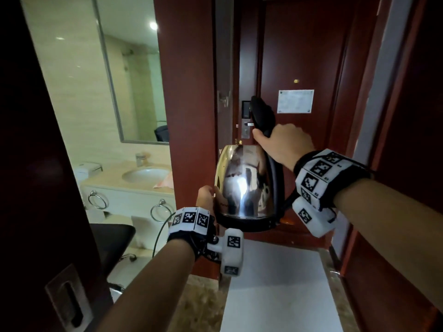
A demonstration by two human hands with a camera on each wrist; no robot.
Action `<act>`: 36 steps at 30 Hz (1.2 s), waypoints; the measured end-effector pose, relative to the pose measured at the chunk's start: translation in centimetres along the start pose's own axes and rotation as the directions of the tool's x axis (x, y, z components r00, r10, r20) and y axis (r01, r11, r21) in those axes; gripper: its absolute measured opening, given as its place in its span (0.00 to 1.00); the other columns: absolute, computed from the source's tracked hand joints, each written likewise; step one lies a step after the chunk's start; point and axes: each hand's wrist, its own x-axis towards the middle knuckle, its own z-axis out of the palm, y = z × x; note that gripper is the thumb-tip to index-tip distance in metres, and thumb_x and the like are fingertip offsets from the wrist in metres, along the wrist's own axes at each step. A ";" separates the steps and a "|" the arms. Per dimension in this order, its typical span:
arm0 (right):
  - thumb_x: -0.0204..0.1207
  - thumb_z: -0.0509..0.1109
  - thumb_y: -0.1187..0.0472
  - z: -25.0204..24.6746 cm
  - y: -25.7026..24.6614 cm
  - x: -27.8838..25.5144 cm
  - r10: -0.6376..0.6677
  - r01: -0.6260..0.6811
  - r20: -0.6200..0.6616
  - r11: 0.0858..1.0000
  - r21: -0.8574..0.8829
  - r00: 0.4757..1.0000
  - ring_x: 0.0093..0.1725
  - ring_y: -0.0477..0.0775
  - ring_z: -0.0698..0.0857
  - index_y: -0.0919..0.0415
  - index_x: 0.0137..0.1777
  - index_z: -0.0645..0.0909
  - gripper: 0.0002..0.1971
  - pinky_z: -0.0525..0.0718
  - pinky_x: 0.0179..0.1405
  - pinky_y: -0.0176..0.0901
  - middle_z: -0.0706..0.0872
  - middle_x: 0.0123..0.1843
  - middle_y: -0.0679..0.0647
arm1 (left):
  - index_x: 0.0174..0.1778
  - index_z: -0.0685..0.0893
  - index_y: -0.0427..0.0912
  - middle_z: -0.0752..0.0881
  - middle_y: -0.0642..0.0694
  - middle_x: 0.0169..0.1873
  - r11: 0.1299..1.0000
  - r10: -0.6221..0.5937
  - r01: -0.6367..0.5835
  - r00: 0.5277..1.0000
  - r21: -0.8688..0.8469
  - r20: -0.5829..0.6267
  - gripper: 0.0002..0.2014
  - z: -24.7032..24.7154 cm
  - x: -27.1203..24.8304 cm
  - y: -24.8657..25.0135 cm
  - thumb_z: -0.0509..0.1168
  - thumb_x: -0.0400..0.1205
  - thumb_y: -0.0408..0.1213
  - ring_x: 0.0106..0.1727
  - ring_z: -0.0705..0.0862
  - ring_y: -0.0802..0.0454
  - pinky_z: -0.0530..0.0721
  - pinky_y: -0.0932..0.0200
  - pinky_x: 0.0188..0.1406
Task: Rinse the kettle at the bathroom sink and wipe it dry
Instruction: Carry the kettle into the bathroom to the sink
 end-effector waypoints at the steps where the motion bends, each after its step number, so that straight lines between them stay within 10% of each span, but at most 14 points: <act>1: 0.78 0.53 0.35 0.6 -0.1 1.0 -0.019 0.019 0.005 1.000 -0.001 1.000 0.54 0.67 0.84 0.66 0.51 0.83 0.32 0.73 0.43 0.48 0.86 0.52 0.64 | 0.16 0.62 0.44 0.66 0.48 0.08 1.000 0.015 -0.014 1.000 0.015 -0.024 0.19 0.2 0.7 0.3 0.52 0.75 0.32 0.06 0.65 0.53 0.68 0.76 0.12; 6: 0.80 0.53 0.36 3.5 -1.3 6.3 -0.114 0.114 0.025 0.993 0.023 0.993 0.54 0.67 0.84 0.66 0.52 0.83 0.32 0.71 0.43 0.48 0.86 0.52 0.64 | 0.05 0.59 0.45 0.64 0.49 0.06 0.988 0.135 -0.126 0.985 0.091 -0.110 0.18 1.1 4.3 2.3 0.50 0.61 0.27 0.06 0.64 0.51 0.65 0.75 0.10; 11: 0.79 0.52 0.35 6.6 -2.8 10.3 -0.171 0.167 0.054 0.983 0.070 0.984 0.51 0.66 0.85 0.65 0.50 0.83 0.32 0.73 0.40 0.46 0.86 0.49 0.63 | 0.18 0.61 0.42 0.71 0.45 0.15 0.981 0.174 -0.160 0.974 0.111 -0.141 0.05 0.6 7.7 4.0 0.52 0.54 0.31 0.20 0.72 0.47 0.71 0.66 0.19; 15: 0.79 0.53 0.35 10.2 -4.2 13.2 -0.206 0.197 0.087 0.975 0.104 0.975 0.51 0.66 0.84 0.66 0.50 0.83 0.33 0.73 0.40 0.46 0.86 0.50 0.64 | 0.19 0.61 0.41 0.70 0.44 0.17 0.985 0.163 -0.148 0.968 0.092 -0.191 0.04 -0.5 11.2 5.1 0.52 0.54 0.31 0.14 0.72 0.49 0.71 0.70 0.16; 21: 0.79 0.52 0.35 16.5 -7.4 17.5 -0.266 0.246 0.128 0.957 0.156 0.955 0.53 0.66 0.84 0.66 0.53 0.82 0.33 0.73 0.41 0.46 0.85 0.51 0.64 | 0.20 0.66 0.44 0.70 0.49 0.13 0.994 0.070 -0.093 0.955 -0.065 -0.289 0.18 -4.5 19.1 6.3 0.52 0.78 0.41 0.14 0.70 0.52 0.71 0.73 0.15; 36: 0.81 0.53 0.37 30.7 -20.3 29.5 -0.439 0.392 0.191 0.888 0.242 0.878 0.55 0.67 0.83 0.69 0.49 0.82 0.32 0.71 0.42 0.48 0.85 0.54 0.67 | 0.45 0.75 0.39 0.76 0.42 0.36 0.996 -0.026 -0.015 0.905 -0.093 -0.425 0.15 -16.2 37.0 14.3 0.53 0.78 0.48 0.36 0.75 0.47 0.73 0.59 0.37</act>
